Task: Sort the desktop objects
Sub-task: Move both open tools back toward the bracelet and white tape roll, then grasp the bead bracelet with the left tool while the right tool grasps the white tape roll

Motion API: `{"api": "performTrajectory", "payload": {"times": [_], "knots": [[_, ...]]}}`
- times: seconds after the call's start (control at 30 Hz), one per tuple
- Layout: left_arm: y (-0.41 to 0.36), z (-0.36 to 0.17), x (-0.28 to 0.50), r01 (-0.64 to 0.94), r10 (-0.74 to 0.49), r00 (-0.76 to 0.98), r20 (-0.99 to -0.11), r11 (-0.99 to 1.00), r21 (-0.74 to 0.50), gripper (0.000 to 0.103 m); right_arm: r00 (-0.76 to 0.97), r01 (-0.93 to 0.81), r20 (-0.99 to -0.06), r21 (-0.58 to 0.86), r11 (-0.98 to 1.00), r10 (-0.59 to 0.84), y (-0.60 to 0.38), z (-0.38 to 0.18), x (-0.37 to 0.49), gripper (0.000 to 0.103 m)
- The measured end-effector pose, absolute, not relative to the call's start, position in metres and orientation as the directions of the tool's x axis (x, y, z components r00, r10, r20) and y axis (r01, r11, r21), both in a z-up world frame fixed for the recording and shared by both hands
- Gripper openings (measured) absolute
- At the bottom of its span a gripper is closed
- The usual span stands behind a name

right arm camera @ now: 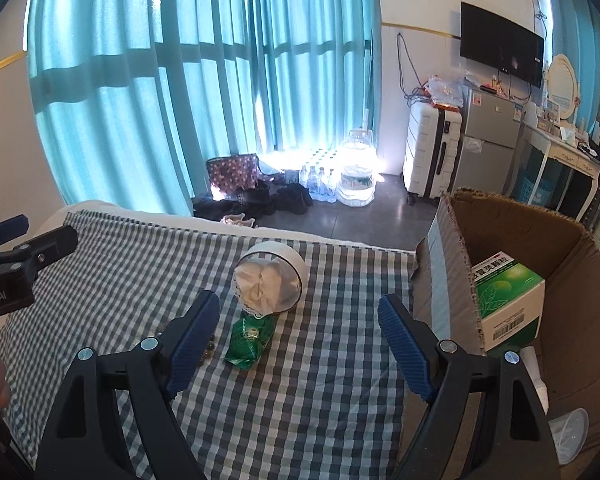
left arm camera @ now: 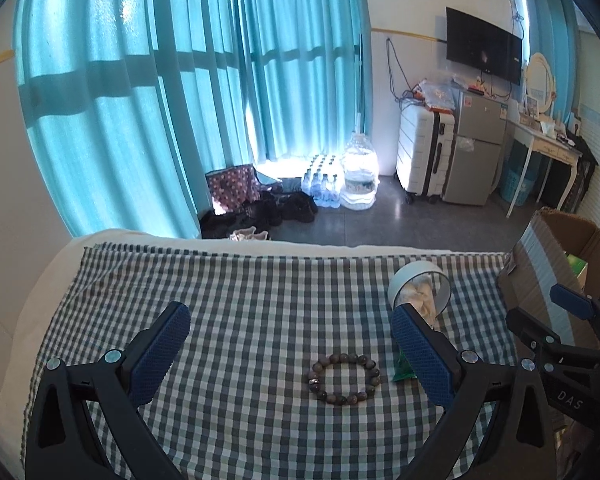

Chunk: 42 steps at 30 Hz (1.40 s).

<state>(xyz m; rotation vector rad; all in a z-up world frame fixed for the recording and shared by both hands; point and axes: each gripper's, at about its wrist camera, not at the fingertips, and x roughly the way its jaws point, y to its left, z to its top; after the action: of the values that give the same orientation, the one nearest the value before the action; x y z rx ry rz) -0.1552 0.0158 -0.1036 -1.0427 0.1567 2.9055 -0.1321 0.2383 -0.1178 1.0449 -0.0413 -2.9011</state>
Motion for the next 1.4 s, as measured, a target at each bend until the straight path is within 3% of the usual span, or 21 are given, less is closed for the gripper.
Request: {"api": "performTrajectory", "payload": {"times": [0.1,0.33,0.67,0.97,1.3,1.37,1.4], "knots": [[0.015,-0.118,-0.164,-0.088,0.018,-0.751,-0.66,-0.993,0.073,0.103,-0.754,0.035,-0.655,0.034,-0.999,-0.048,0.238,-0.129,-0.143,0.081],[0.013,-0.151,-0.185,-0.1,0.026,-0.7,-0.714,-0.993,0.062,0.103,-0.7,0.01,-0.713,0.044,-0.999,-0.039,0.237,-0.163,-0.173,0.061],[0.006,-0.202,-0.209,-0.133,0.06,-0.623,-0.78,-0.991,0.03,0.103,-0.664,-0.036,-0.748,0.031,-0.999,0.001,0.236,-0.194,-0.209,0.054],[0.016,-0.237,-0.216,-0.188,0.125,-0.537,-0.834,-0.982,-0.025,0.103,-0.653,-0.047,-0.757,0.006,-0.999,0.026,0.231,-0.205,-0.233,0.054],[0.036,-0.271,-0.215,-0.226,0.112,-0.48,-0.87,-0.974,-0.001,0.103,-0.639,-0.056,-0.769,0.001,-0.998,0.035,0.231,-0.215,-0.252,0.053],[0.037,-0.272,-0.214,-0.23,0.12,-0.485,-0.866,-0.973,-0.006,0.103,-0.635,-0.055,-0.772,0.005,-0.998,0.032,0.231,-0.217,-0.253,0.051],[0.037,-0.272,-0.214,-0.231,0.129,-0.486,-0.864,-0.973,-0.015,0.103,-0.631,-0.054,-0.775,0.009,-0.999,0.028,0.231,-0.218,-0.253,0.043]]}}
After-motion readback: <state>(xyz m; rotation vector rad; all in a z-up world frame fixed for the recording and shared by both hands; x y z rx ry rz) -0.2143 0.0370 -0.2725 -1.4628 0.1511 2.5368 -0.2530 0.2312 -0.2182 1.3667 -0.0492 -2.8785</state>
